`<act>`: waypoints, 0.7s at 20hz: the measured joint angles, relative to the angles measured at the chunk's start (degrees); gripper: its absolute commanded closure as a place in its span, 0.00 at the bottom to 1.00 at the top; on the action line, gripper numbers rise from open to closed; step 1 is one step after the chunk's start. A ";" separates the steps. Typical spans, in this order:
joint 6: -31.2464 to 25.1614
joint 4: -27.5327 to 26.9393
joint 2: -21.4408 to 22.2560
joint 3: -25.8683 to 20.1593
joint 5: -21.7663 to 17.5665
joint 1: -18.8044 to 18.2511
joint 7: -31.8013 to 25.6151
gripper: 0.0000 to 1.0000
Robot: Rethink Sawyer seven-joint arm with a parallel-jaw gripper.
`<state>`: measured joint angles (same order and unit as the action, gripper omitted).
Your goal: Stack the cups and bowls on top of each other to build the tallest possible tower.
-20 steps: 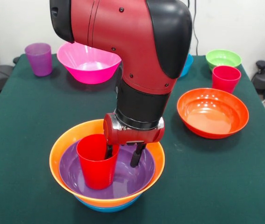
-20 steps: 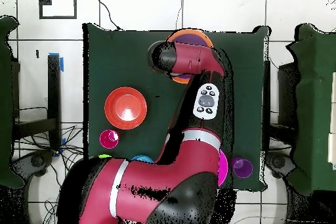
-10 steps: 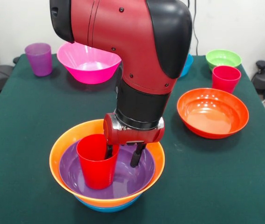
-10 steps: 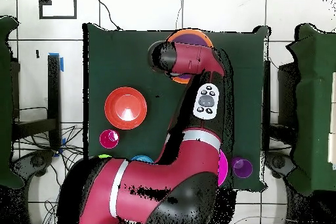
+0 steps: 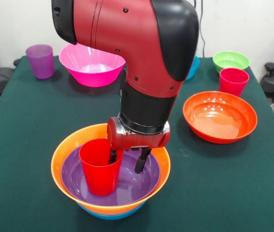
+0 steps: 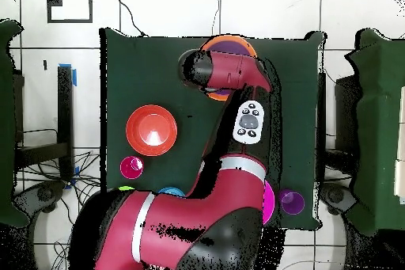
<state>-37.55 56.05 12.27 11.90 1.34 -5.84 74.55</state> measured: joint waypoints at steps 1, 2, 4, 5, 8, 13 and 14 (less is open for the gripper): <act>0.00 0.00 0.01 0.00 0.00 0.01 0.00 0.00; 0.00 0.00 0.06 0.00 0.00 0.04 0.00 0.00; 0.00 0.01 0.20 0.00 0.00 0.09 0.00 0.00; 0.00 0.01 0.26 0.00 0.00 0.12 0.00 0.00; 0.00 0.02 0.63 0.00 0.00 0.23 0.00 0.00; 0.00 0.02 1.61 0.00 0.00 0.54 0.00 0.00; -0.01 0.02 1.74 0.00 0.00 0.60 0.00 0.00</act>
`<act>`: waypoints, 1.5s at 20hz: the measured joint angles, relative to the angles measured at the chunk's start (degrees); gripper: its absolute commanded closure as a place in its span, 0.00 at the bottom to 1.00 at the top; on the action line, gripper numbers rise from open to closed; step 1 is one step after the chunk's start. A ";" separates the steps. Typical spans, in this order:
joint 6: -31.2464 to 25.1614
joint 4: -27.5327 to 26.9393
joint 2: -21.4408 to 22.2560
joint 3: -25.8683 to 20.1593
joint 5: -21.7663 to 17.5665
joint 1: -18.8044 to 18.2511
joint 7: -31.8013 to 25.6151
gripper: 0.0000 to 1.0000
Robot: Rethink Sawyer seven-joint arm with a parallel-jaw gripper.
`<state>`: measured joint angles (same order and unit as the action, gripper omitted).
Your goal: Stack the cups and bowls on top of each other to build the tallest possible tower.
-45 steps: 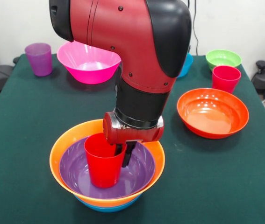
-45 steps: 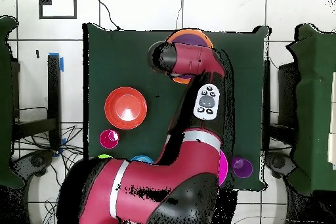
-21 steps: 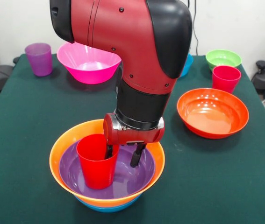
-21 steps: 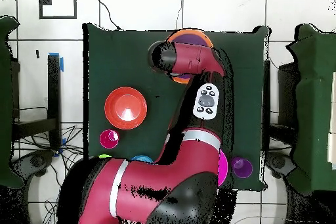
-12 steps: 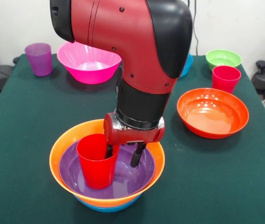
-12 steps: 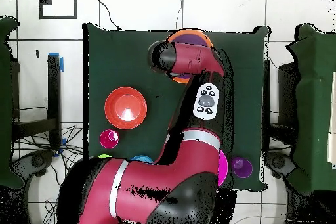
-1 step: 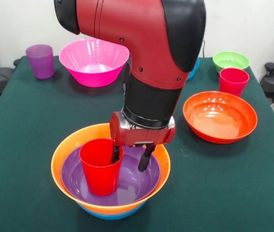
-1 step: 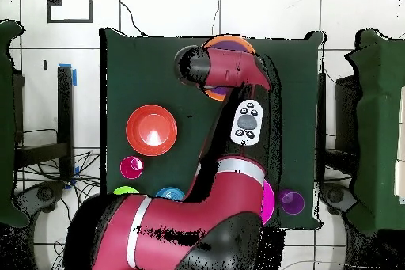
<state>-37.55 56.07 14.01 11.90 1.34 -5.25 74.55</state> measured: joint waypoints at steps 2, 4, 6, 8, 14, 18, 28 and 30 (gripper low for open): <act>0.01 0.02 0.21 0.00 -0.01 0.09 0.00 0.00; -0.01 0.27 0.61 0.00 -0.01 0.22 0.00 0.00; -0.01 0.37 0.84 0.00 -0.01 0.27 0.00 0.00; -0.01 0.40 1.09 0.00 -0.01 0.29 0.00 0.00; -0.01 0.41 1.34 0.00 -0.01 0.31 0.00 0.00; -0.01 0.41 1.34 0.00 -0.01 0.31 0.00 0.00; -1.24 0.43 1.62 0.00 -0.01 0.60 0.00 0.00; -1.89 0.49 2.08 0.00 -0.01 0.73 0.00 0.00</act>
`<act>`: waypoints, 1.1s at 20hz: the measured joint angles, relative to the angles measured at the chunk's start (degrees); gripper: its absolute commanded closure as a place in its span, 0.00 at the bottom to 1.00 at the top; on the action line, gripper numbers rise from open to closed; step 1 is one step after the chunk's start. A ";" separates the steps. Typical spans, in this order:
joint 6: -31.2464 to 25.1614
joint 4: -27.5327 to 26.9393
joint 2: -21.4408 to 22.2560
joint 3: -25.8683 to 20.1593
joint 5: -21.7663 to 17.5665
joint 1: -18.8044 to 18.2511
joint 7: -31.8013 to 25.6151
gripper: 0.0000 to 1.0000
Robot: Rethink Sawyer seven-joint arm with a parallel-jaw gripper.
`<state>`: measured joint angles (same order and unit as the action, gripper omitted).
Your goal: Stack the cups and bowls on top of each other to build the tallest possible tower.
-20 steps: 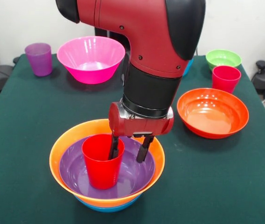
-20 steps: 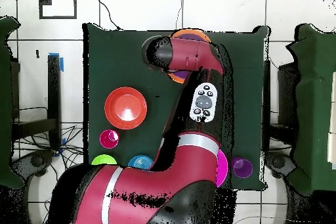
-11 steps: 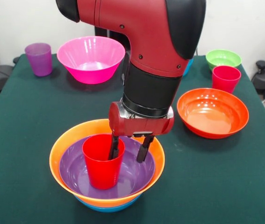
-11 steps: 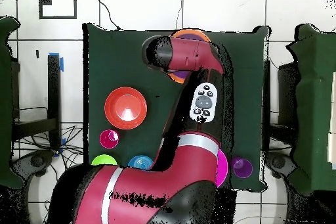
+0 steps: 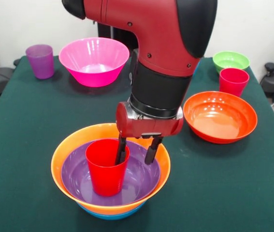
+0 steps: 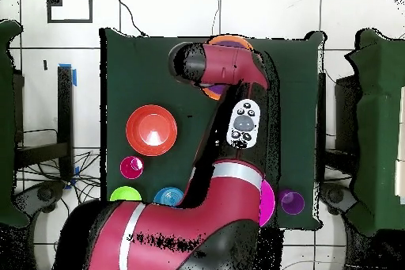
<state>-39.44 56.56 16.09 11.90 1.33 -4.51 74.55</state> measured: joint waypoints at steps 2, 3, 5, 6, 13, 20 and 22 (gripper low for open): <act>-0.74 0.18 0.51 0.00 0.00 0.12 0.00 0.00; -1.26 0.30 0.85 0.00 0.00 0.20 0.00 0.00; -2.40 0.56 1.68 0.00 0.00 0.38 0.00 0.00; -2.72 0.62 1.97 0.01 0.00 0.44 0.00 0.00; -4.76 0.98 4.39 0.01 -0.01 0.73 0.00 0.00; -7.63 0.99 6.25 0.02 -0.01 0.82 0.00 0.00; -8.64 1.00 6.60 0.02 -0.02 0.88 0.00 0.00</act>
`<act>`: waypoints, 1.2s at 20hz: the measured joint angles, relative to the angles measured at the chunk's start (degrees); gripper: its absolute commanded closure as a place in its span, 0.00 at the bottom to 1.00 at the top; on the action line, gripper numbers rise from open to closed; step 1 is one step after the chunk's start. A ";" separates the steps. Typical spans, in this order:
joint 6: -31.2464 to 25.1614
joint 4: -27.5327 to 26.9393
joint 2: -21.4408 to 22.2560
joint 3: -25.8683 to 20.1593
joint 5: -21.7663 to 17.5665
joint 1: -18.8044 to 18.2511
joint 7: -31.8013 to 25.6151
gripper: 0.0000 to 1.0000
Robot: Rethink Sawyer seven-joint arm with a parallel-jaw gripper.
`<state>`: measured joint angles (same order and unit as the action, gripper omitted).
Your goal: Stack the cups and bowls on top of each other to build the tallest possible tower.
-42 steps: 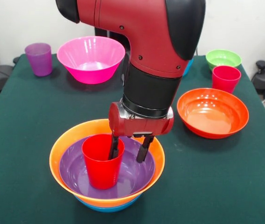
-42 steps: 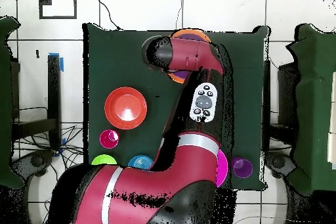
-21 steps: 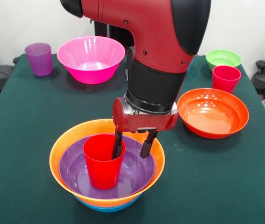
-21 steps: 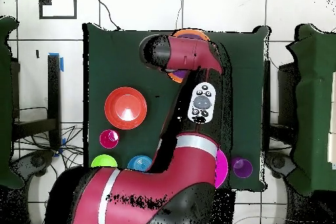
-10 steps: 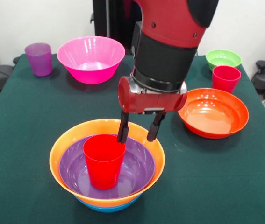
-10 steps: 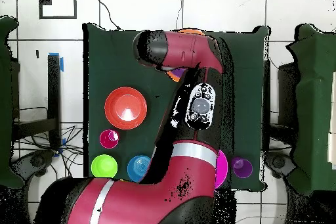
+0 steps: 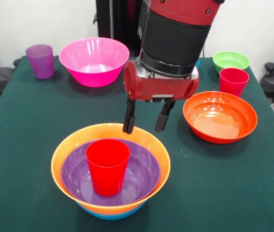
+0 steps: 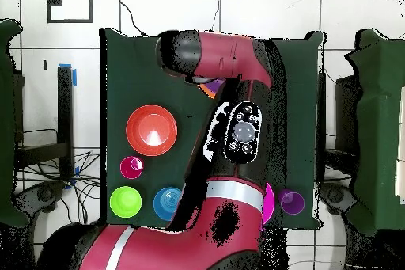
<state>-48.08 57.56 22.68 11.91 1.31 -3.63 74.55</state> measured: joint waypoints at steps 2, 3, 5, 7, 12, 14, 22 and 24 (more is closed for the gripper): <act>-0.55 0.00 0.32 0.00 0.01 0.11 0.00 0.00; -0.74 0.01 0.47 0.01 0.01 0.17 0.00 0.00; -0.94 0.29 1.04 0.02 0.07 0.69 0.00 0.00; -0.93 0.86 1.54 0.02 0.19 1.20 0.00 0.00; -0.94 3.22 2.83 0.01 1.29 2.72 0.02 0.00; -0.93 4.73 3.45 0.01 2.23 3.59 0.19 0.00; -0.92 11.65 5.54 -1.65 6.88 4.76 0.82 0.00; -0.64 13.92 6.14 -2.49 8.58 4.66 0.82 0.00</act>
<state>-48.72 71.47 28.82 9.42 9.89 1.03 75.38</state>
